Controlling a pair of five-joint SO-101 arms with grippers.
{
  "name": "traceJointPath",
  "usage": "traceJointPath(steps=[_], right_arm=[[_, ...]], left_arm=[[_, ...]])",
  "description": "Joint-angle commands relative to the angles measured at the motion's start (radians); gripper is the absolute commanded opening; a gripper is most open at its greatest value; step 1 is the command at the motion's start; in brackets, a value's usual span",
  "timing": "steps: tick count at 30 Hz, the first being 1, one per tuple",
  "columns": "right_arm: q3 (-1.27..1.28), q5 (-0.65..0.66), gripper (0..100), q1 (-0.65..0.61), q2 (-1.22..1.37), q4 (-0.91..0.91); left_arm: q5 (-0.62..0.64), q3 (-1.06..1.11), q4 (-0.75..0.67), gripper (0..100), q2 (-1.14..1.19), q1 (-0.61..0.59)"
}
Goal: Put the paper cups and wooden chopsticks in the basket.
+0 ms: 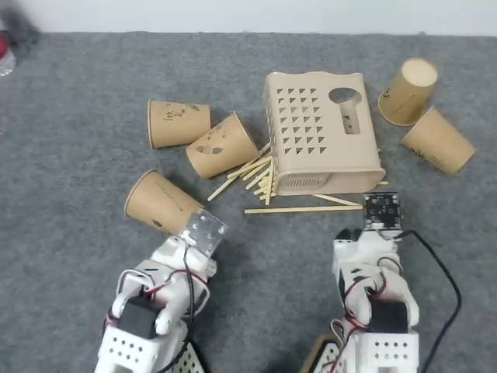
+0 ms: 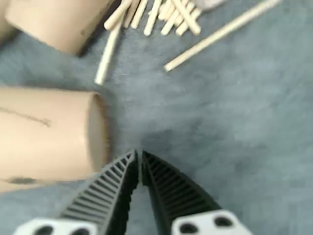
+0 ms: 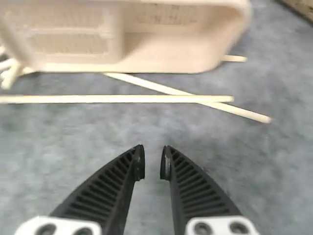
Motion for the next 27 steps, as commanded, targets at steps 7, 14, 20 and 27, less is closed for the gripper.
traceJointPath(steps=[7,14,20,27], right_arm=[[-0.186,0.282,8.0,0.228,-0.015,-0.045],[-0.416,0.279,11.3,0.211,-0.002,-0.036],[-0.626,0.348,21.7,0.124,0.265,-0.013],[-1.181,0.328,20.6,0.074,0.898,0.107]], left_arm=[[-0.262,-0.050,-0.167,1,-0.021,-0.110],[0.110,-0.214,-0.333,1,-0.021,-0.259],[0.292,-0.163,-0.416,1,-0.021,-0.381],[0.296,-0.122,-0.416,1,-0.021,-0.391]])
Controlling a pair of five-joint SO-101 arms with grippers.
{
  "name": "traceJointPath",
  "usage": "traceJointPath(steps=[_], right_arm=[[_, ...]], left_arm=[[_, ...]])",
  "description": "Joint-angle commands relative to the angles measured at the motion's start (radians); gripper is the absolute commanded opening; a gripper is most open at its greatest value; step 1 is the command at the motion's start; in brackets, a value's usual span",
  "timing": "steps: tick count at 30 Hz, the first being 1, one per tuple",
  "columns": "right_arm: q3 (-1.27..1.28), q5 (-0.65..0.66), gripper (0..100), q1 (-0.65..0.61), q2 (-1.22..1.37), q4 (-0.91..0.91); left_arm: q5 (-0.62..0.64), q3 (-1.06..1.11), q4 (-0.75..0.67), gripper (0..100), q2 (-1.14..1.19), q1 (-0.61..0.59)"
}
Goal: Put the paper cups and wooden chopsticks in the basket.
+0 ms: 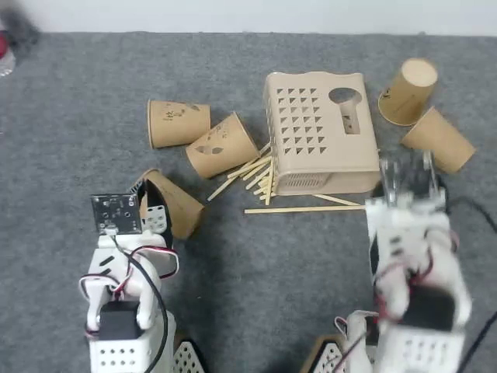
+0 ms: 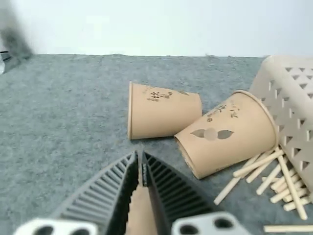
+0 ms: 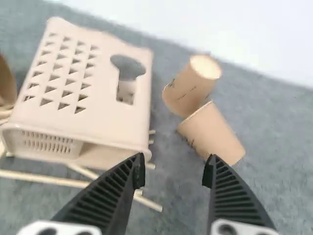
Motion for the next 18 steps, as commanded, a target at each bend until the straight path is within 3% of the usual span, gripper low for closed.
traceJointPath(steps=[1,9,12,18], right_arm=[[-0.396,-0.005,20.6,-0.013,0.387,0.096],[-1.209,0.002,20.6,-0.068,1.135,0.354],[-1.517,0.040,20.7,-0.119,1.400,0.435],[-2.071,0.117,20.8,-0.147,1.879,0.460]], left_arm=[[0.017,-0.004,-0.021,1,-0.021,-0.025],[0.011,0.059,-0.071,2,-0.021,-0.025],[0.011,0.059,-0.071,9,-0.021,-0.026],[0.017,0.094,-0.130,12,-0.021,-0.058]])
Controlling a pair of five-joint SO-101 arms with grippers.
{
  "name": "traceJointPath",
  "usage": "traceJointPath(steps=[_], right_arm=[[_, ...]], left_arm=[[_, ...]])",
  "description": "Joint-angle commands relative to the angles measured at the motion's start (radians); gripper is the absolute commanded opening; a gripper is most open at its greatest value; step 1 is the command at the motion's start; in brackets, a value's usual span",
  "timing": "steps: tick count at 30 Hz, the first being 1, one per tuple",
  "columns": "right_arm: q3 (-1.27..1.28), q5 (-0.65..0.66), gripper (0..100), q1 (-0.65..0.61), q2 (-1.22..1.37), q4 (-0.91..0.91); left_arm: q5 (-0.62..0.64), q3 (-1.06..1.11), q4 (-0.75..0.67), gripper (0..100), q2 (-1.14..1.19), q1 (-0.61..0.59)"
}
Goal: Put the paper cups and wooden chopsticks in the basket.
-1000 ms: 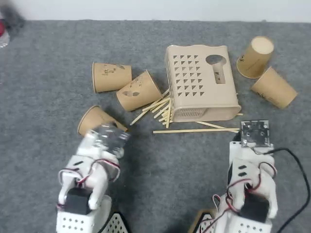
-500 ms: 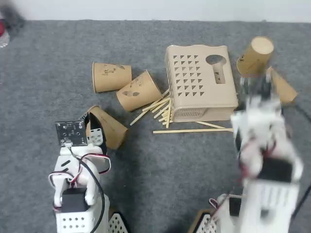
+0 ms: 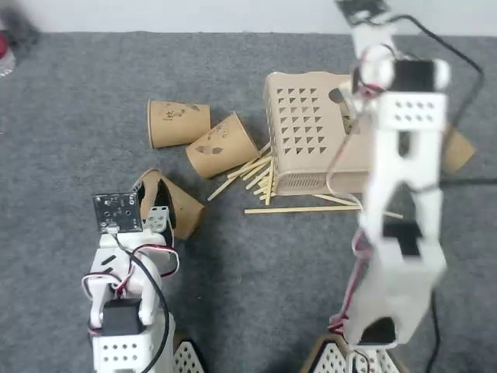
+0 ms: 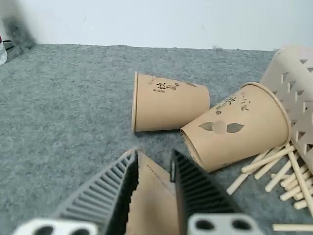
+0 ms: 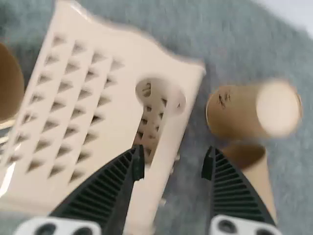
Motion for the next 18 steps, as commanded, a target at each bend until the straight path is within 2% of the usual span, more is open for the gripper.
traceJointPath(steps=[1,4,8,18], right_arm=[[-0.404,0.058,20.8,-0.005,0.248,-0.004],[-0.585,0.081,20.8,-0.004,0.432,-0.039],[-0.640,0.078,20.8,0.016,0.575,-0.093],[-0.641,0.080,20.6,0.038,0.625,-0.073]], left_arm=[[0.012,0.038,-0.107,12,-0.021,-0.041],[0.012,0.047,-0.123,12,-0.021,-0.040],[0.011,0.047,-0.123,12,-0.021,-0.040],[0.006,0.047,-0.123,11,-0.021,-0.006]])
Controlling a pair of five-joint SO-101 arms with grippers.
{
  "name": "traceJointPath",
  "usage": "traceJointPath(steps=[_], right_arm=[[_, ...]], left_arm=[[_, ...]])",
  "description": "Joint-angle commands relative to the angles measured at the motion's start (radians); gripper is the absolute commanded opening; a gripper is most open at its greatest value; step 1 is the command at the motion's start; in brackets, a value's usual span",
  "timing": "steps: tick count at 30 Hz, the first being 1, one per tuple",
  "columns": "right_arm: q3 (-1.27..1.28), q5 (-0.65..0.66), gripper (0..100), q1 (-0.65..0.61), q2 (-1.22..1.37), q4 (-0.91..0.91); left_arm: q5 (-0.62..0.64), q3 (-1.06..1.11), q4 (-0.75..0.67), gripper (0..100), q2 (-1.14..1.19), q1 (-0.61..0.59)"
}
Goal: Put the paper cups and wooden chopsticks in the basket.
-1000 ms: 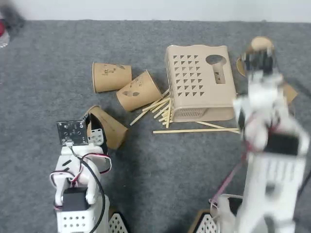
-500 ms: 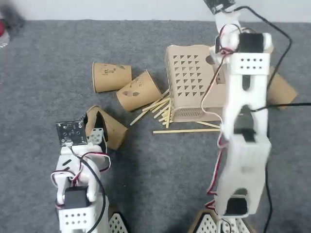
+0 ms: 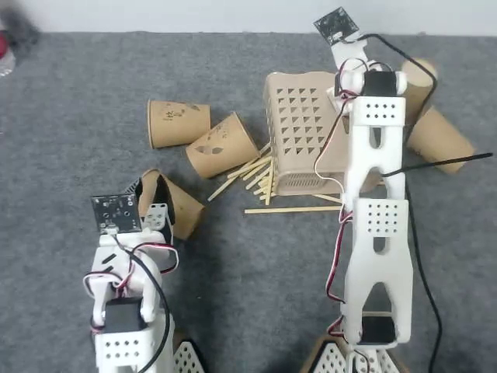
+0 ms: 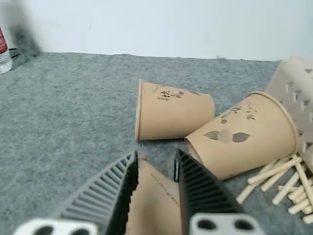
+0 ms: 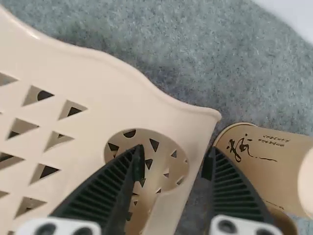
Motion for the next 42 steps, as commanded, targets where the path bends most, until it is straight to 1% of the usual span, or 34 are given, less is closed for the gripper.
traceJointPath(steps=[1,4,11,17,19,23,25,27,30,34,39,42], right_arm=[[-0.063,0.012,20.6,0.031,-0.013,0.001],[-0.048,0.012,20.6,0.042,-0.010,-0.010],[0.124,0.012,20.6,0.050,-0.012,-0.162],[0.153,0.012,20.3,0.050,-0.010,-0.275],[0.155,0.012,16.7,0.050,-0.010,-0.295],[0.170,0.014,0.1,0.050,0.001,-0.334],[0.176,0.014,2.3,0.050,0.012,-0.340],[0.175,0.014,0.6,0.050,0.018,-0.340],[0.167,0.009,0.7,0.054,0.005,-0.311],[0.066,0.006,0.7,0.047,-0.050,-0.176],[-0.138,0.006,0.7,0.030,-0.117,0.013],[-0.141,0.008,0.7,0.018,-0.177,0.094]], left_arm=[[0.003,-0.004,-0.021,11,-0.021,0.012],[0.003,-0.004,-0.021,11,-0.021,0.014],[0.003,-0.004,-0.020,11,-0.021,0.014],[0.003,-0.004,-0.020,11,-0.021,0.015],[0.003,-0.004,-0.020,11,-0.021,0.015],[0.003,-0.004,-0.020,11,-0.021,0.015],[0.003,-0.004,-0.020,11,-0.021,0.015],[0.003,-0.004,-0.020,11,-0.021,0.015],[0.003,-0.004,-0.020,11,-0.021,0.015],[0.003,-0.004,-0.021,11,-0.021,0.015],[0.003,-0.004,-0.021,11,-0.021,0.015],[0.003,-0.004,-0.021,11,-0.021,0.015]])
